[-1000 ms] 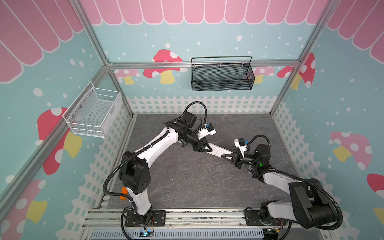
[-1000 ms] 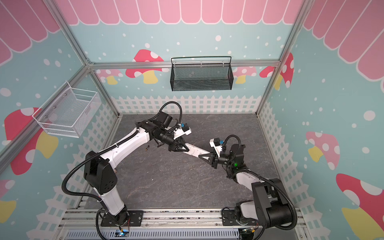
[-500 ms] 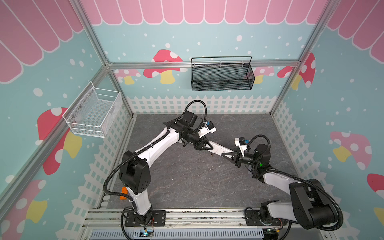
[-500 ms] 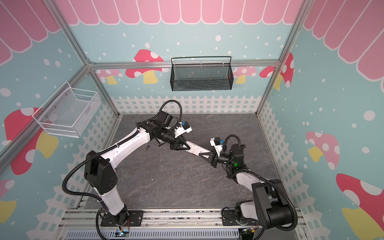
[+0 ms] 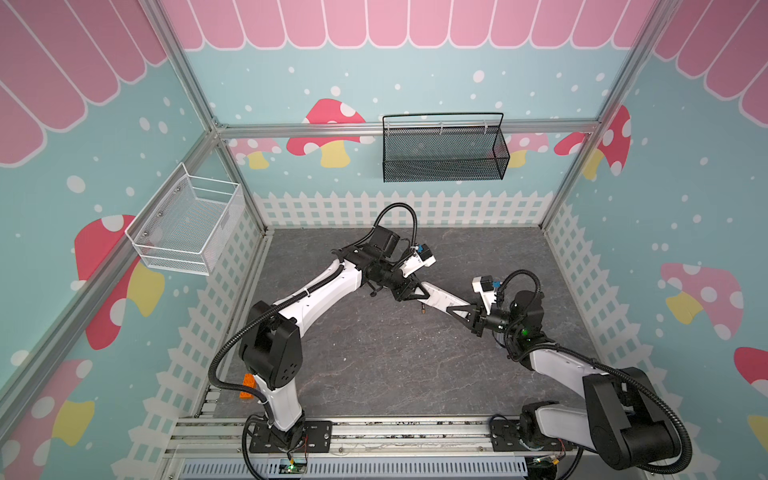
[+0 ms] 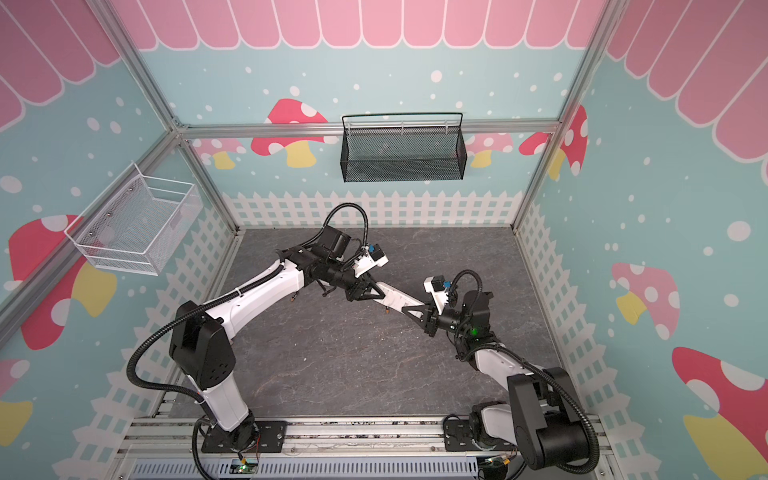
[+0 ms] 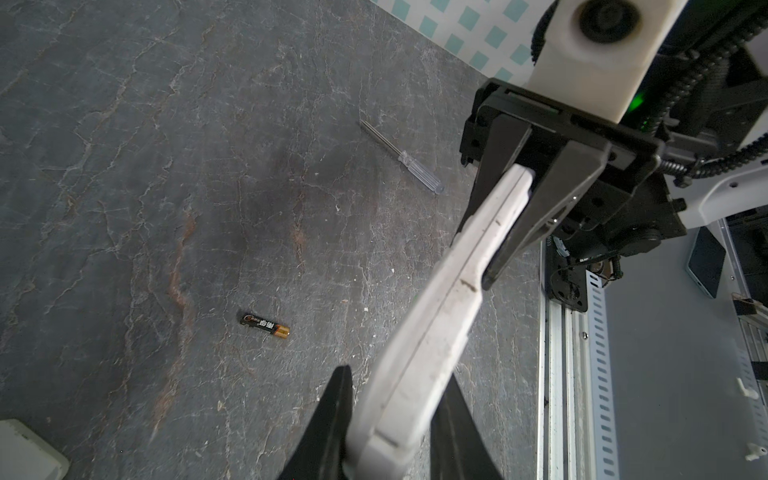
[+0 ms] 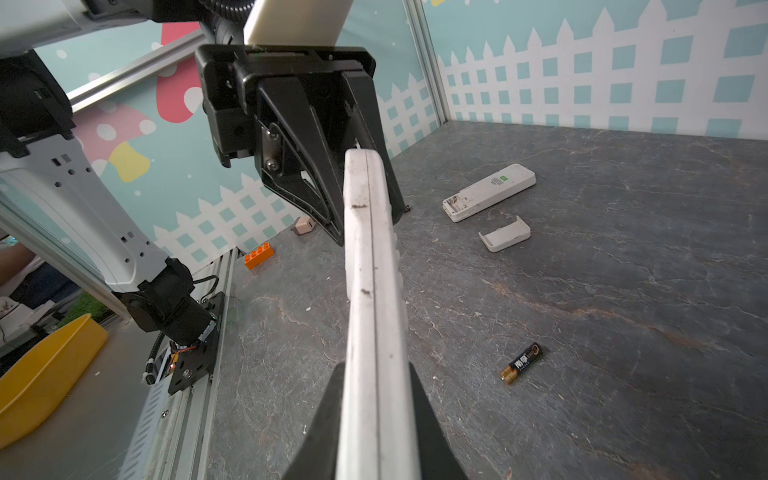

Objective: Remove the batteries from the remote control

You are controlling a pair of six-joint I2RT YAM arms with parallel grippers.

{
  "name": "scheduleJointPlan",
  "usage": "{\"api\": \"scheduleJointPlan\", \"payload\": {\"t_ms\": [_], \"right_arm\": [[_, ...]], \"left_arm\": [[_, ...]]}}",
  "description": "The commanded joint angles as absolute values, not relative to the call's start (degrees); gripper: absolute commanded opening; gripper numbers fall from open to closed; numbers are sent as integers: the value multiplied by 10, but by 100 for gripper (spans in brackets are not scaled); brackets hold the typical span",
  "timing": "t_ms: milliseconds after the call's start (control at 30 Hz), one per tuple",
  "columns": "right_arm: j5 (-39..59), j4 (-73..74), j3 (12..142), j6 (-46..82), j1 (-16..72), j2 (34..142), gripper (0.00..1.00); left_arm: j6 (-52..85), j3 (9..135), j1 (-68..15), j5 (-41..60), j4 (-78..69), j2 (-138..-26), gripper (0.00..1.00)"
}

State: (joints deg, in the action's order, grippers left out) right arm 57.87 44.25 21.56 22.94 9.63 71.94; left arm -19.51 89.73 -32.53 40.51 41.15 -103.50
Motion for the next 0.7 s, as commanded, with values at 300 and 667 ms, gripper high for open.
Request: {"api": "scheduleJointPlan", "payload": {"t_ms": [300,667], "right_arm": [[573,465,217,204,88,694,0],[525,405,213,180,69,699,0]], "left_arm": [[-138,879,-311,254,374,-1041,20],[-168,849,-293,219,395,-998,3]]}}
